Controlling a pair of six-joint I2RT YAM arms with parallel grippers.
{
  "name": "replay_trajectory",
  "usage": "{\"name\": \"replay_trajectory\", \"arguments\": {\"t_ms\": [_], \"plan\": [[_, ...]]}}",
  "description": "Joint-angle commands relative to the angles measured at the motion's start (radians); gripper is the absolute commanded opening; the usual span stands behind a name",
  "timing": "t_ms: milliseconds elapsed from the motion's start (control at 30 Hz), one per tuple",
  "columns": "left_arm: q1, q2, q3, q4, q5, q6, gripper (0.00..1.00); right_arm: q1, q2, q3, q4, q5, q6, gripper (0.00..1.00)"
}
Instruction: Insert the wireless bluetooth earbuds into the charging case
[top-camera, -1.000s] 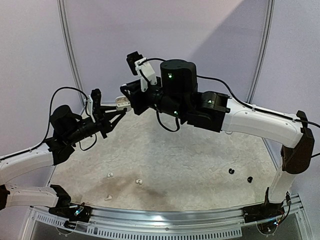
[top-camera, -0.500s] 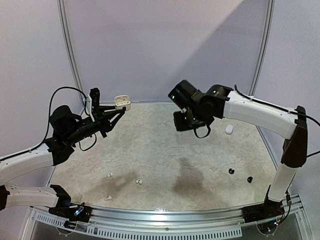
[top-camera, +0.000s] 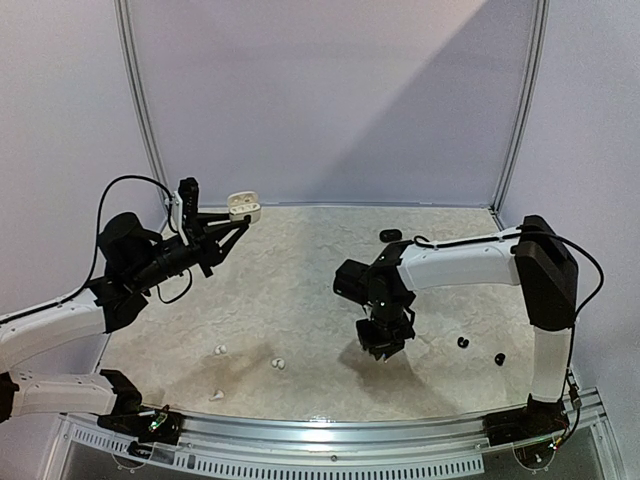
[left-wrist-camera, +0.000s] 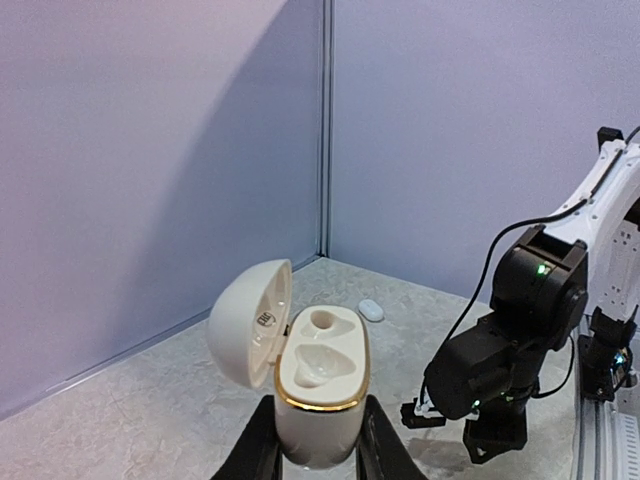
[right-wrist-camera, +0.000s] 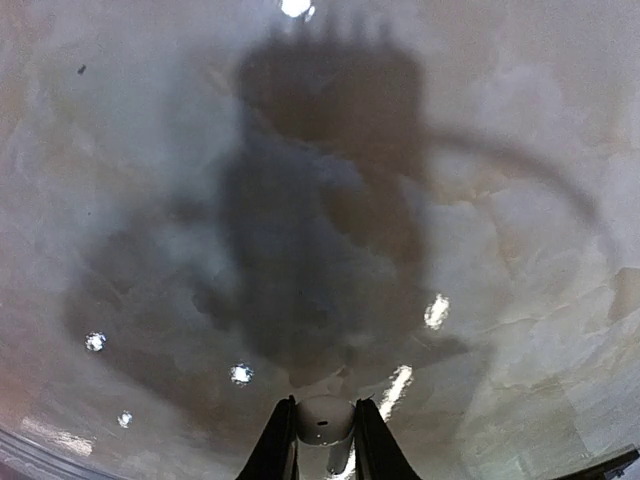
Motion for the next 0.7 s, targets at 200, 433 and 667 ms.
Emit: {"name": "replay_trajectory", "arguments": {"t_ms": [200, 433, 667], "plan": [[-0.015, -0.018, -0.005, 0.0, -0.003, 0.028, 0.0, -0.004, 0.05, -0.052, 0.045, -0.114, -0.003, 0.19], [-0.015, -0.011, -0.004, 0.003, 0.003, 0.028, 0.0, -0.005, 0.054, -0.002, -0.014, -0.068, -0.063, 0.46], [-0.015, -0.017, -0.006, -0.006, 0.003, 0.036, 0.0, -0.026, 0.106, 0.076, -0.084, -0.01, -0.145, 0.46]]}}
